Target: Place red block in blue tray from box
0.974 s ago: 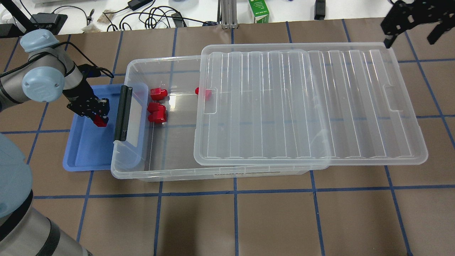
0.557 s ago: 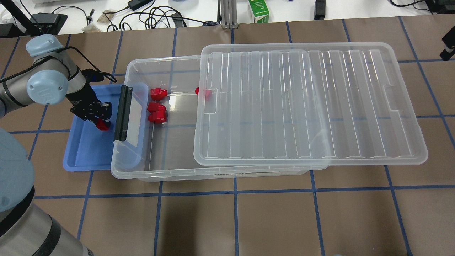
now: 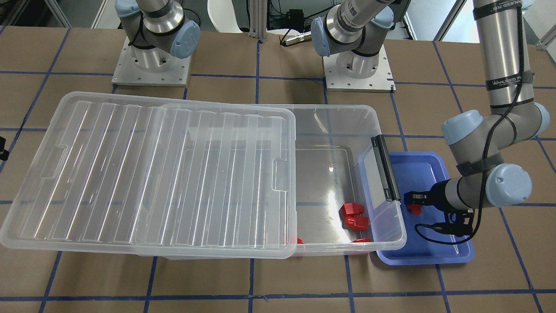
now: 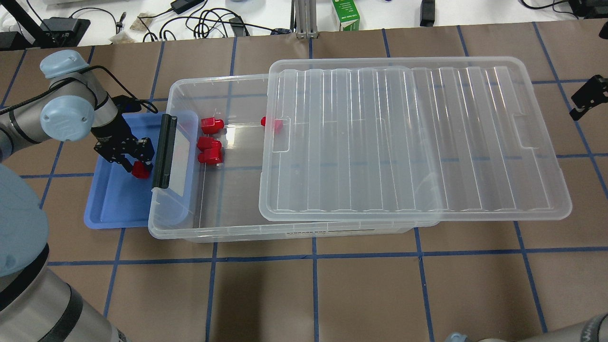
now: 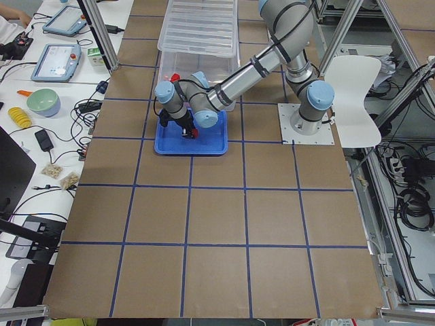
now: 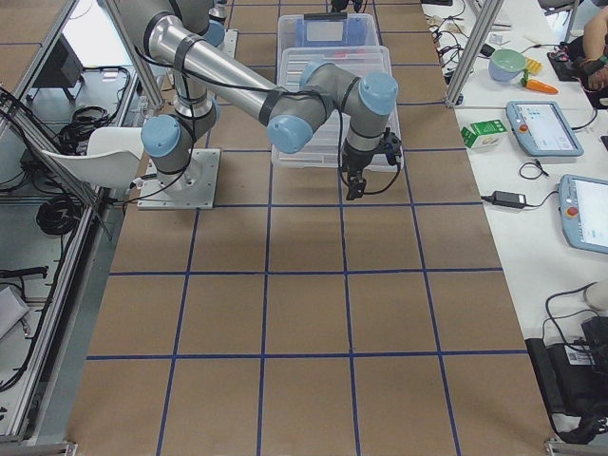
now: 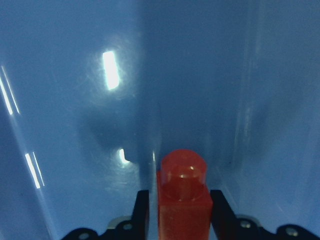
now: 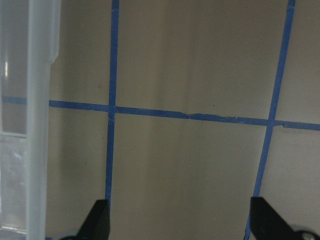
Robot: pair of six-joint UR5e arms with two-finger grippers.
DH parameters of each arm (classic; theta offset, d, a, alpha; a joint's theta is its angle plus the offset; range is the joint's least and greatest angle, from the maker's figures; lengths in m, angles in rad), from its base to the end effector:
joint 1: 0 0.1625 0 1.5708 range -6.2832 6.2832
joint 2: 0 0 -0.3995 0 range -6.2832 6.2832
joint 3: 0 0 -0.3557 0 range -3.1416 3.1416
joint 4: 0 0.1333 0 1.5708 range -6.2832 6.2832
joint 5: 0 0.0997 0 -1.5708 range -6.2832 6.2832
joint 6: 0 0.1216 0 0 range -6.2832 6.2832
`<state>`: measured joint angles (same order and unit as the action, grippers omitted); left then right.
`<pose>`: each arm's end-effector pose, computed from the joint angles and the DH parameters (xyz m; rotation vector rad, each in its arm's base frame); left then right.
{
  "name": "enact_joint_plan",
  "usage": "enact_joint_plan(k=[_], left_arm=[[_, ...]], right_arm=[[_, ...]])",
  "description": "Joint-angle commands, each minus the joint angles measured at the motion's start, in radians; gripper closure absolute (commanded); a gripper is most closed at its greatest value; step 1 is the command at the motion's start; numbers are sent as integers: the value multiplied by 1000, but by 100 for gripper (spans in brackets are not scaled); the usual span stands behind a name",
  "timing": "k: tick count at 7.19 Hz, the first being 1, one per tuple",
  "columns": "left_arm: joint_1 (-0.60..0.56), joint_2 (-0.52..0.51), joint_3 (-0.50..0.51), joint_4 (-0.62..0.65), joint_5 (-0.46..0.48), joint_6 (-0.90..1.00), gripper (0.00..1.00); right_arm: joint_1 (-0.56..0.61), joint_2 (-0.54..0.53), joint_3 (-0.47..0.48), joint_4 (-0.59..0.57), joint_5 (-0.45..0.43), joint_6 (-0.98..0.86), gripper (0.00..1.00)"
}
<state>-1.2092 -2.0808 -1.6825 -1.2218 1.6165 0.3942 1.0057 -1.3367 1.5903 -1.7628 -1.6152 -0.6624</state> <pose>0.0742 -0.5573 0.1602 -0.0594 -3.0547 -0.4154 -0.1753 -0.5153 0.3345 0.1548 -3.1347 -0.1192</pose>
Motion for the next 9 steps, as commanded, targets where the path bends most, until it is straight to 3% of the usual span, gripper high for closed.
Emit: enact_joint_plan(k=[1,4,6,7,9], left_arm=[[-10,31,15,-14,3,-2,0],[-21,155,70,-114,-7,-3,0],[-51,246,207,-361,-12,-18,0],[-102,283,280,-445,-12,-96,0],[-246,374,277,-479,-12,-234,0]], right_arm=[[14,-1,31,-17,26,6,0],[54,-9,98,-53,41,27,0],[68,-6,99,-67,46,43,0],[117,-7,93,-75,44,79,0],[194,-10,94,-107,44,121,0]])
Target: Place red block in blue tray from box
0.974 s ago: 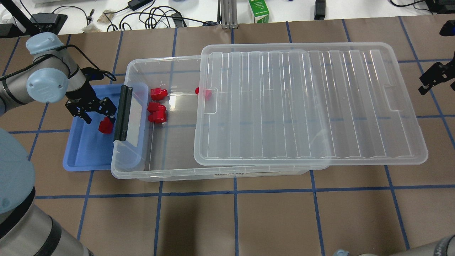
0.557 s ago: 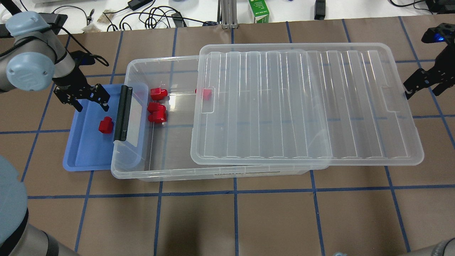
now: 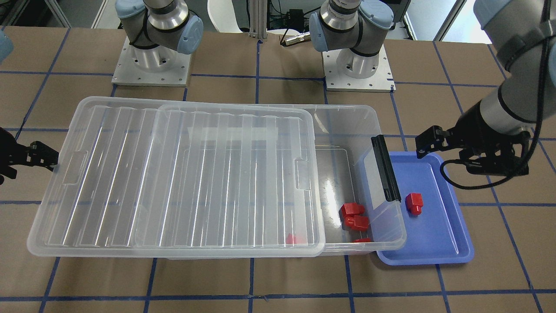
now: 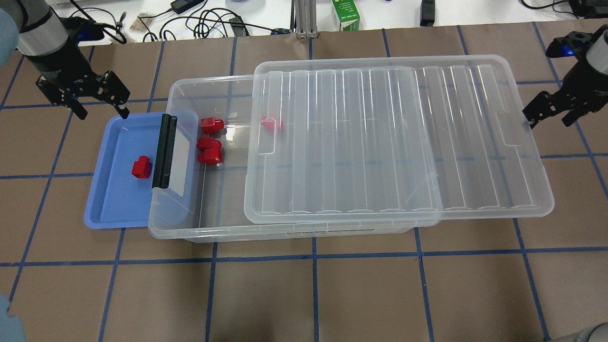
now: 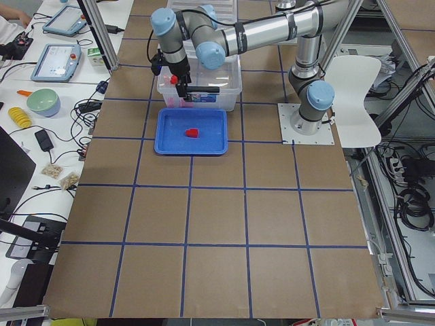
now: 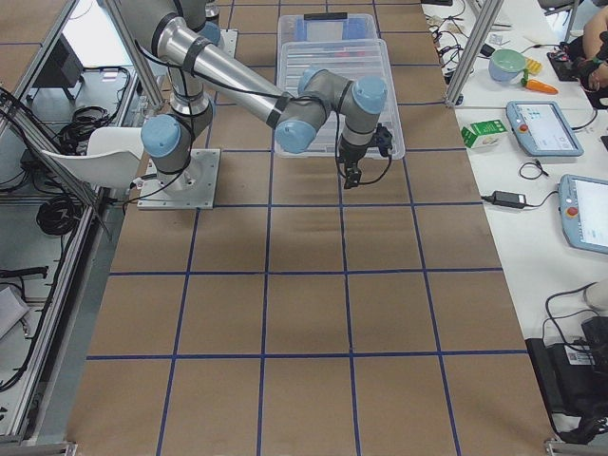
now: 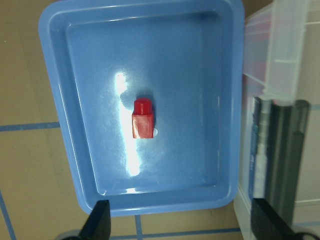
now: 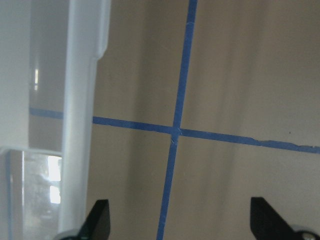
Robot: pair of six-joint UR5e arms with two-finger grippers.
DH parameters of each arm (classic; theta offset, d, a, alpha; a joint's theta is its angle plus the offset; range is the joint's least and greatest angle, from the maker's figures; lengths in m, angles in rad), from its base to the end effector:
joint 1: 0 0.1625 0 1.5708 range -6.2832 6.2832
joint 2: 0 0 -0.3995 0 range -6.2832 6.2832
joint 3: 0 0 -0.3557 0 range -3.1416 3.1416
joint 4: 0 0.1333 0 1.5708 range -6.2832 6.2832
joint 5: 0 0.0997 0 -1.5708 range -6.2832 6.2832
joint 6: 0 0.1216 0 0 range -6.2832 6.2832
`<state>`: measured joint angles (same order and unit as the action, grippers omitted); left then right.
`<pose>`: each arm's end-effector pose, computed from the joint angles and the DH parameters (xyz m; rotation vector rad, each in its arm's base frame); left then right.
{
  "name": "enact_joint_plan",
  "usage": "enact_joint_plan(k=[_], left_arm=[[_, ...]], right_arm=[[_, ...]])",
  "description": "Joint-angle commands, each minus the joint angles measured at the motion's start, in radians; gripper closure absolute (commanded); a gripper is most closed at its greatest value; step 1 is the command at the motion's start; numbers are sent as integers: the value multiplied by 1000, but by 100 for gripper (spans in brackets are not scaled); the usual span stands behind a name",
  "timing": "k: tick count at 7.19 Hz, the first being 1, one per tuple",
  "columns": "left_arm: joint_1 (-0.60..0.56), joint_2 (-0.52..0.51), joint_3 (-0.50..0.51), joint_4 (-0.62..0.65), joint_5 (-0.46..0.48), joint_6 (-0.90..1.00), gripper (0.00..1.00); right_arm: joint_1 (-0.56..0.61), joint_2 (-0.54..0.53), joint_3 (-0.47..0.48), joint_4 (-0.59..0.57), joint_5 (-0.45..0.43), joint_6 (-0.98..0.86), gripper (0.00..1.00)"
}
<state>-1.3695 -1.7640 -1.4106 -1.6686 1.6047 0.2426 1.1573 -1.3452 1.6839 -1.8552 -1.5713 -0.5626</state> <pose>-0.0236 -0.5306 0.4093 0.0681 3.1295 0.2117 -0.0861 -0.5277 0.3069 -0.2321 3.1070 0.0751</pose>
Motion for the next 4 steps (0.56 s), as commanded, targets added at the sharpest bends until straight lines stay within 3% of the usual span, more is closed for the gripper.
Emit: enact_joint_plan(k=[1,4], left_arm=[[-148,105,-36,-39,0,-154,0],[-206,197,-162,-17,-3,-227,0]], right_arm=[[45,0,0,-12,2,21,0],[128,4,-1,-47,39,38,0]])
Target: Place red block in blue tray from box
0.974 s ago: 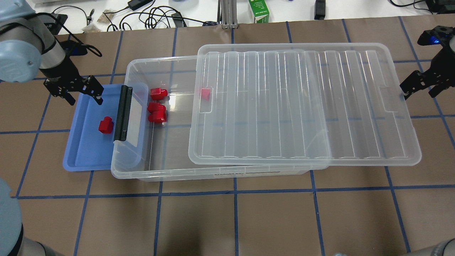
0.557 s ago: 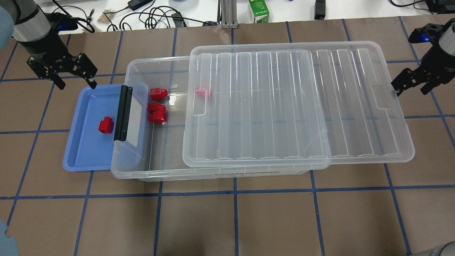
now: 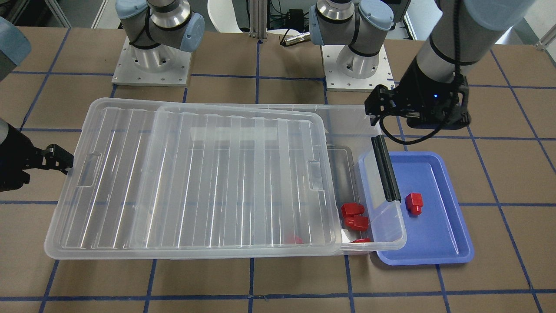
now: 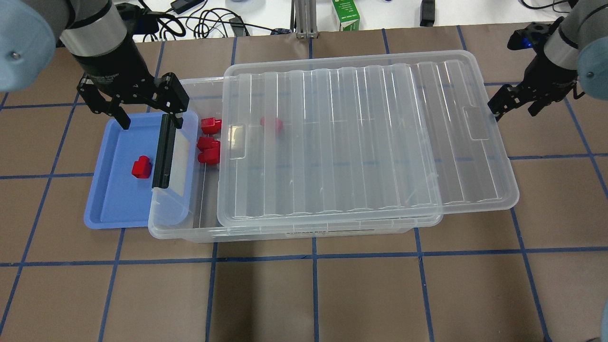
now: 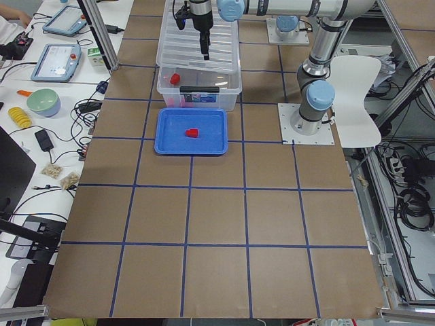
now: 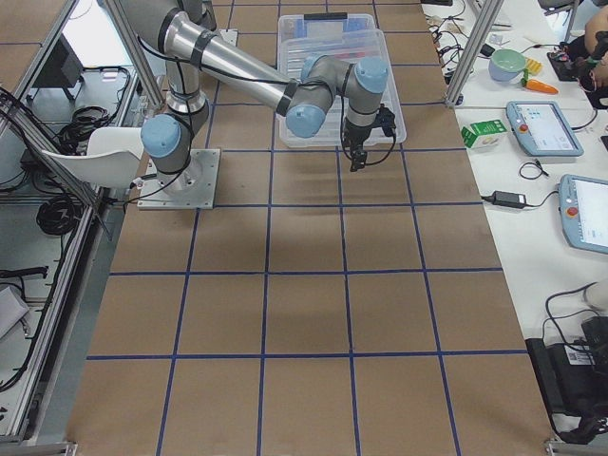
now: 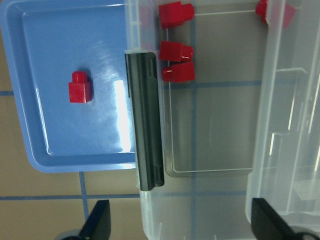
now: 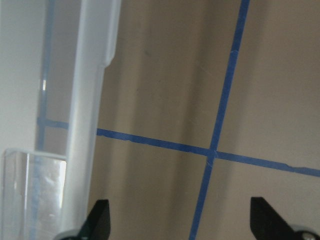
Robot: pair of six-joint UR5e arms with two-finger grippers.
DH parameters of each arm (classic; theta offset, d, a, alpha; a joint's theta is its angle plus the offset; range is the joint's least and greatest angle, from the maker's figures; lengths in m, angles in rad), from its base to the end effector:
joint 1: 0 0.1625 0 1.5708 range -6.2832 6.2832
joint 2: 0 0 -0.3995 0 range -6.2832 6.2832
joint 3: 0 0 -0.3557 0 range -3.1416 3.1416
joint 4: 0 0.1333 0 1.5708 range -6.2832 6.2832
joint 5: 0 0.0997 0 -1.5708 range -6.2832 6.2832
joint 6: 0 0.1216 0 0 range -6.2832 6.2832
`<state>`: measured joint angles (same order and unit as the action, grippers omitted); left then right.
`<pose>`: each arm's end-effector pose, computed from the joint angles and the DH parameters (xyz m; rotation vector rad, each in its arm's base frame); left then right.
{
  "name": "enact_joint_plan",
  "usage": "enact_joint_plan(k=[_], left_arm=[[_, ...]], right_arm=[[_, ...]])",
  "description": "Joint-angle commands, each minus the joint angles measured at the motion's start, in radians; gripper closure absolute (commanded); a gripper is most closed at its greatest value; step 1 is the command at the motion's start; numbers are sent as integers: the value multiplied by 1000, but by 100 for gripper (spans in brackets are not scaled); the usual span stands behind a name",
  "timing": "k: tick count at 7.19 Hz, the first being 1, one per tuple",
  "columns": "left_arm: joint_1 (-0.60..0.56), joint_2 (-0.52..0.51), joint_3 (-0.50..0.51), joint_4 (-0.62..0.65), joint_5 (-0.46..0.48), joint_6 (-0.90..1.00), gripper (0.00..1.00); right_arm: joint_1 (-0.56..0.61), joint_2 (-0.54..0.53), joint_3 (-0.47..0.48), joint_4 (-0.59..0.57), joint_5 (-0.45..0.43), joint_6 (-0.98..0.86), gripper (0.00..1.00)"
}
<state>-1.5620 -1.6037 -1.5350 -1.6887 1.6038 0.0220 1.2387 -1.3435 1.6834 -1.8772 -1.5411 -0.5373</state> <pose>-0.1253 -0.4551 0.4306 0.0234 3.1051 0.1795 -0.0404 -0.5371 0.3083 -0.3168 3.0842 0.0277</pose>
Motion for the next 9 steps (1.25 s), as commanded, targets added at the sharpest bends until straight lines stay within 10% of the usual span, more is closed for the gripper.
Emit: enact_joint_plan(k=[1,9], left_arm=[[-13,60,-62,3,-1,-2,0],[-7,91,-96,1,8,67,0]], right_arm=[[65,3,-1,-33,4,22,0],[140,1,-4,-46,4,120,0]])
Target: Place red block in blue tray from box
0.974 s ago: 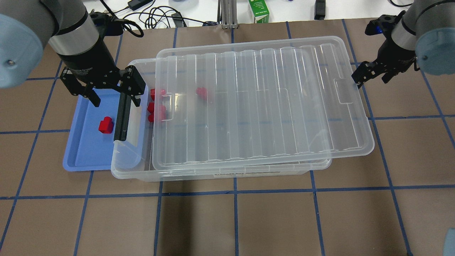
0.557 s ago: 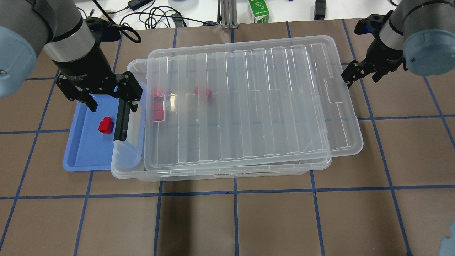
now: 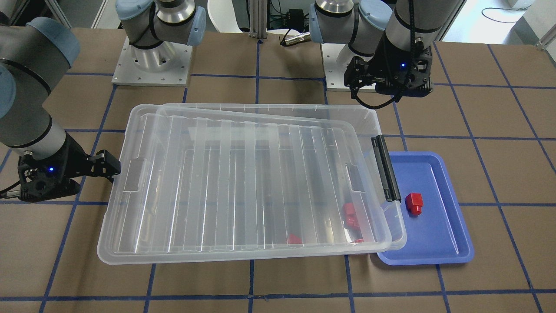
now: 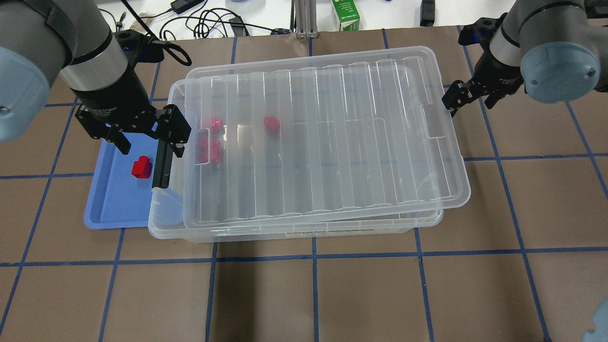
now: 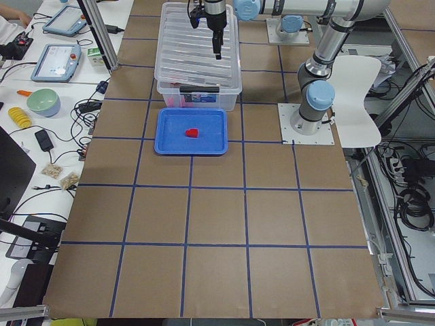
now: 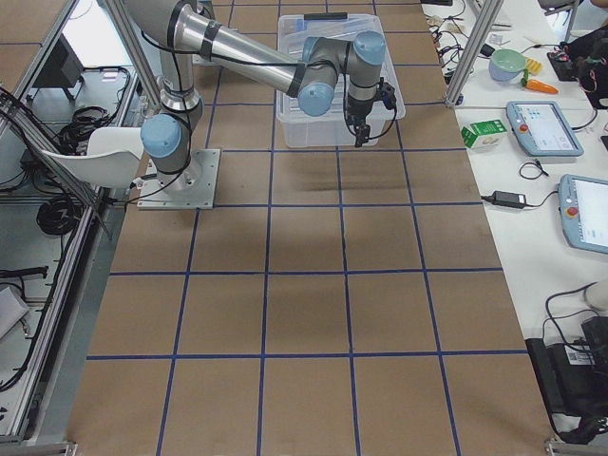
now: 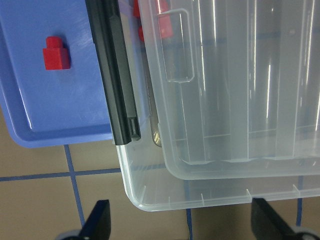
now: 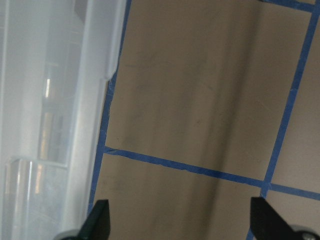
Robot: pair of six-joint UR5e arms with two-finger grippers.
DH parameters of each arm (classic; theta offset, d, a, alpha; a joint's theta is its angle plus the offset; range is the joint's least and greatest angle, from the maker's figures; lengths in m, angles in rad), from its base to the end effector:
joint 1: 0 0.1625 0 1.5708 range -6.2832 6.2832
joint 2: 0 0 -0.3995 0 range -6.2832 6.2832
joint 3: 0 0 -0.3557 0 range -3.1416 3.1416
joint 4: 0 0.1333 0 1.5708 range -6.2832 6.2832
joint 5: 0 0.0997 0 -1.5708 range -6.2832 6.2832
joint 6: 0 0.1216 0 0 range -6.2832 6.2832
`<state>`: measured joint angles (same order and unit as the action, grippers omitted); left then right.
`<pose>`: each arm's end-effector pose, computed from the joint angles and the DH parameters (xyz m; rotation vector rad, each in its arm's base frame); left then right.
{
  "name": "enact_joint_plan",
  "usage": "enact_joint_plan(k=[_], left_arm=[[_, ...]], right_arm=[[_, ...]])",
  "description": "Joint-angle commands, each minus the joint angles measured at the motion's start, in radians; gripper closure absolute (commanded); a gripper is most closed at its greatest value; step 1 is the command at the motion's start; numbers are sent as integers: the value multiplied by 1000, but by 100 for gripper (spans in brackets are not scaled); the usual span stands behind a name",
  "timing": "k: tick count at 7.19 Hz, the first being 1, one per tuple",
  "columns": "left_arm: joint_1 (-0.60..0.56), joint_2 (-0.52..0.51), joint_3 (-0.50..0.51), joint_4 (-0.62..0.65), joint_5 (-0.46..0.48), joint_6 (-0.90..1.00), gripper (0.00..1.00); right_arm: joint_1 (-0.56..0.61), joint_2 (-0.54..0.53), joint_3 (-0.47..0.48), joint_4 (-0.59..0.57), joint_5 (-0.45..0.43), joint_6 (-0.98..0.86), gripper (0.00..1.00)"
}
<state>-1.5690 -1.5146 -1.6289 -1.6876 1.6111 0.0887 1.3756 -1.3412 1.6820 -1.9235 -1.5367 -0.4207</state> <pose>-0.1277 -0.4181 0.4282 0.1384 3.0980 0.1869 0.0326 -0.5439 0.3123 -0.3505 3.0927 -0.0337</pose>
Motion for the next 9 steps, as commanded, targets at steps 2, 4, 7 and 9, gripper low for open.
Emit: enact_joint_plan(k=[2,4,7,9], left_arm=[[10,8,0,0,4,18,0],[14,10,0,0,4,20,0],[14,17,-2,-4,6,20,0],[12,17,-2,-10,6,20,0]], right_arm=[[-6,7,-80,-5,-13,-9,0],[-9,-18,-218,166,-92,-6,0],[3,-156,-311,423,-77,22,0],[153,-150,-311,408,-46,333,0]])
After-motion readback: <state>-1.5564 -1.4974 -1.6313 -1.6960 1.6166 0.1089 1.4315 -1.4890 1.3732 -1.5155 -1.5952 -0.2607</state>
